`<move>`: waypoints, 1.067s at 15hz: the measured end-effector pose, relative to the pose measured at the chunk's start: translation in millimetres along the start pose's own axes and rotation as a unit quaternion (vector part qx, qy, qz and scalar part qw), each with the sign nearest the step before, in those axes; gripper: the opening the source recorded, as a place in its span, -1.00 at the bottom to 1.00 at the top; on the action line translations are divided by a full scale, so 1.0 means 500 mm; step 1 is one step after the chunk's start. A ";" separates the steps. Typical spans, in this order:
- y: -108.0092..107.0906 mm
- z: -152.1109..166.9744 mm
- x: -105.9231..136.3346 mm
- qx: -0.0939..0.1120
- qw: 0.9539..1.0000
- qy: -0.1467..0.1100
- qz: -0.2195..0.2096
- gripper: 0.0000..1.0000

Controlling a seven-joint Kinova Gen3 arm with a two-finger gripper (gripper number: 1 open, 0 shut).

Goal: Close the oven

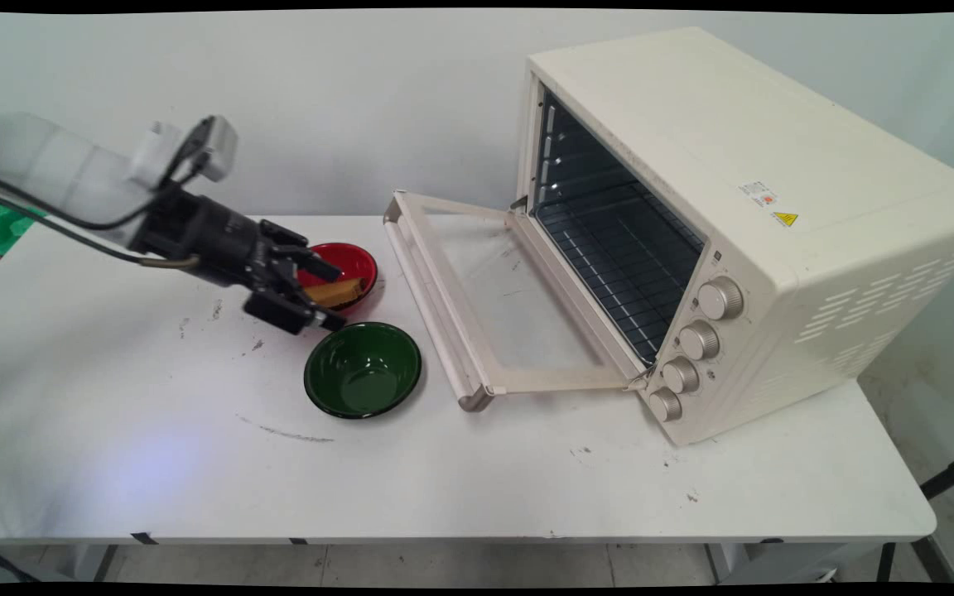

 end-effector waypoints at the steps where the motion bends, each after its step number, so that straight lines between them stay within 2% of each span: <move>1: -0.006 0.015 0.001 0.003 1.000 -0.002 0.001 1.00; 9: -0.051 0.132 0.001 0.023 0.999 -0.026 0.020 1.00; 10: -0.056 0.147 0.003 0.024 0.999 -0.028 0.022 -1.00; 16: -0.083 0.215 0.007 0.028 0.999 -0.029 0.035 -1.00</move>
